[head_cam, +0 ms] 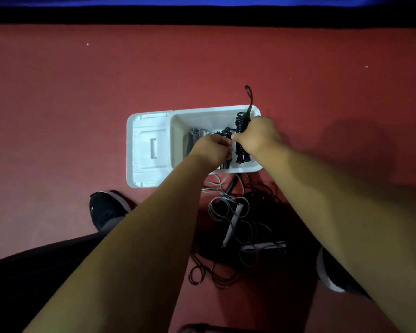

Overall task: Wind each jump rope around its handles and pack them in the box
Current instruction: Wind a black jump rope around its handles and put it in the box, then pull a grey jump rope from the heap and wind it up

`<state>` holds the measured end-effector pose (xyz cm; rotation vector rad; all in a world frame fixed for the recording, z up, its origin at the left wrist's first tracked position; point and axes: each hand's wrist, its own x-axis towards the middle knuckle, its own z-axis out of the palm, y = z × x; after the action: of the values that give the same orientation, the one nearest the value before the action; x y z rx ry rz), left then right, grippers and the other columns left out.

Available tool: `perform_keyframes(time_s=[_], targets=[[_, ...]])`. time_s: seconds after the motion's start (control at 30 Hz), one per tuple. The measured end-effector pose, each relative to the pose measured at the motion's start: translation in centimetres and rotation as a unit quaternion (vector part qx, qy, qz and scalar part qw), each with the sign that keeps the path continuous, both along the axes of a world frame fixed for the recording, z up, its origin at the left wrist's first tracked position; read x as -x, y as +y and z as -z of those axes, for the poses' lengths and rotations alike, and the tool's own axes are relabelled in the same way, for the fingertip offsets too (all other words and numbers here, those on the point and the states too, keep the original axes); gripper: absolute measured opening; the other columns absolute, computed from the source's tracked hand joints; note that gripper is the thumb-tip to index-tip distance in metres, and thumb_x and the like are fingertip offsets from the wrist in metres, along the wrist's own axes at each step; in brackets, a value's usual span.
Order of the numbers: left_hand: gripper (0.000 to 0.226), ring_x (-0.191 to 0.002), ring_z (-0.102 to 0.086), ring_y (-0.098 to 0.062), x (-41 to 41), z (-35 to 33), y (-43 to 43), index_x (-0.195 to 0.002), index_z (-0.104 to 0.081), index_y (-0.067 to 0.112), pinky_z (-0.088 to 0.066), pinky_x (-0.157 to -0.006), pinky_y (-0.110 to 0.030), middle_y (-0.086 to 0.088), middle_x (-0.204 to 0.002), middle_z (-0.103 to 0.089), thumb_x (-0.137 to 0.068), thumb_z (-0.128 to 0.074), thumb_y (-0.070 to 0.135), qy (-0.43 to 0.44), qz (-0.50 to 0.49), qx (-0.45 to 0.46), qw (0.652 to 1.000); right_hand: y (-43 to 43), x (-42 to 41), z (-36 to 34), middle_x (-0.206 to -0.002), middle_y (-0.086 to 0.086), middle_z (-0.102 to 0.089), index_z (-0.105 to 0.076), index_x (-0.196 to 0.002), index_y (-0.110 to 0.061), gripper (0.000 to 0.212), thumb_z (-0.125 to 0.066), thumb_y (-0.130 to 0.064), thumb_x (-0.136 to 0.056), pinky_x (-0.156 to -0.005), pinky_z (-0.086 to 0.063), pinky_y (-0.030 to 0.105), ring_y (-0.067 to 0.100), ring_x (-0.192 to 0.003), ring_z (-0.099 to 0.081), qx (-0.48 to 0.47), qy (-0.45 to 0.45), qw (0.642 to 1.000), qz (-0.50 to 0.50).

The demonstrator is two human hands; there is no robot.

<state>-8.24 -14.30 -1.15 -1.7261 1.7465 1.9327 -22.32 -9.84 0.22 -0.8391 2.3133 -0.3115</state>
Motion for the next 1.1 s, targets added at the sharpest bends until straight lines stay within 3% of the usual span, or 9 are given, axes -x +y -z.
perform_keyframes(time_s=[0.07,0.23,0.47,0.6,0.73,0.83,0.9,0.97,1.1], targets=[[0.031,-0.067,-0.064,-0.014,-0.1,0.7,0.0,-0.1,-0.072,0.011,-0.05,-0.055,-0.019,-0.01,-0.091,-0.074,-0.097,-0.048,-0.008,-0.015,0.007,0.015,1.0,-0.2,-0.4,0.8,-0.108,0.012,-0.069,-0.064,-0.125,-0.005,0.046,-0.081,-0.034,-0.092,-0.067,-0.045,0.031,0.032,-0.092,-0.068,-0.015,0.04,0.999,-0.016],[0.033,-0.081,-0.071,-0.027,-1.1,2.0,-0.7,-0.081,-0.074,0.024,-0.063,-0.087,-0.045,-0.009,-0.093,-0.079,-0.091,-0.056,-0.002,-0.061,0.016,0.037,0.997,-0.8,-1.1,1.2,-0.122,0.016,-0.071,-0.068,-0.123,-0.004,0.024,-0.062,-0.01,-0.101,-0.079,-0.052,0.033,0.035,-0.112,-0.07,-0.072,0.08,0.993,-0.054],[0.032,-0.067,-0.064,-0.028,-2.4,0.1,0.2,-0.088,-0.069,0.009,-0.051,-0.057,-0.03,-0.012,-0.079,-0.071,-0.098,-0.04,-0.002,-0.015,-0.05,0.046,0.998,1.8,-0.8,0.0,-0.104,0.014,-0.068,-0.066,-0.093,-0.013,0.012,-0.056,-0.018,-0.097,-0.07,-0.046,0.032,0.036,-0.086,-0.062,-0.032,0.037,0.999,-0.015],[0.029,-0.038,-0.05,-0.001,-3.9,-2.1,1.6,-0.099,-0.073,0.011,-0.036,-0.04,-0.015,-0.005,-0.078,-0.073,-0.1,-0.045,0.006,-0.044,0.001,0.137,0.99,4.9,-0.8,-1.0,-0.078,0.01,-0.064,-0.061,-0.078,-0.009,0.026,-0.052,-0.022,-0.097,-0.055,-0.039,0.027,0.034,-0.072,-0.06,0.015,-0.001,0.999,0.034],[0.028,-0.042,-0.054,0.003,-6.0,-2.9,3.9,-0.093,-0.078,0.015,-0.04,-0.045,-0.016,-0.001,-0.073,-0.075,-0.097,-0.051,0.012,-0.091,0.116,0.144,0.979,8.1,-2.2,-1.7,-0.084,0.016,-0.073,-0.074,-0.098,-0.008,0.033,-0.048,-0.029,-0.098,-0.066,-0.063,0.043,0.035,-0.07,-0.069,0.046,-0.107,0.985,0.125],[0.025,-0.061,-0.065,-0.013,-7.6,-1.5,6.1,-0.1,-0.079,0.01,-0.048,-0.051,-0.019,-0.012,-0.092,-0.079,-0.097,-0.056,0.017,-0.142,0.173,0.073,0.972,10.4,-3.7,-1.3,-0.086,0.021,-0.074,-0.072,-0.093,-0.005,0.04,-0.045,-0.034,-0.09,-0.07,-0.064,0.055,0.033,-0.067,-0.065,0.057,-0.105,0.983,0.141],[0.027,-0.092,-0.071,-0.025,-8.4,-0.3,7.6,-0.12,-0.075,0.014,-0.061,-0.078,-0.033,-0.012,-0.118,-0.076,-0.101,-0.058,0.023,-0.18,0.216,0.024,0.959,11.8,-4.5,-0.6,-0.087,0.021,-0.074,-0.071,-0.09,-0.004,0.041,-0.045,-0.035,-0.091,-0.071,-0.06,0.053,0.035,-0.07,-0.066,0.054,-0.101,0.986,0.119],[0.038,-0.119,-0.065,-0.026,-9.1,0.9,8.9,-0.142,-0.064,0.022,-0.053,-0.104,-0.035,-0.007,-0.141,-0.065,-0.104,-0.056,0.021,-0.192,0.279,0.022,0.941,12.8,-5.0,-0.1,-0.087,0.019,-0.074,-0.07,-0.089,-0.004,0.04,-0.045,-0.034,-0.093,-0.072,-0.061,0.054,0.038,-0.074,-0.068,0.034,-0.105,0.99,0.093],[0.063,-0.136,-0.054,-0.031,-9.0,2.7,10.1,-0.159,-0.042,0.032,-0.041,-0.115,-0.035,-0.011,-0.161,-0.045,-0.101,-0.055,0.01,-0.228,0.355,0.042,0.906,13.9,-4.9,1.6,-0.093,0.021,-0.076,-0.073,-0.096,-0.005,0.037,-0.048,-0.031,-0.102,-0.082,-0.063,0.052,0.04,-0.085,-0.073,-0.059,-0.118,0.991,0.009]])
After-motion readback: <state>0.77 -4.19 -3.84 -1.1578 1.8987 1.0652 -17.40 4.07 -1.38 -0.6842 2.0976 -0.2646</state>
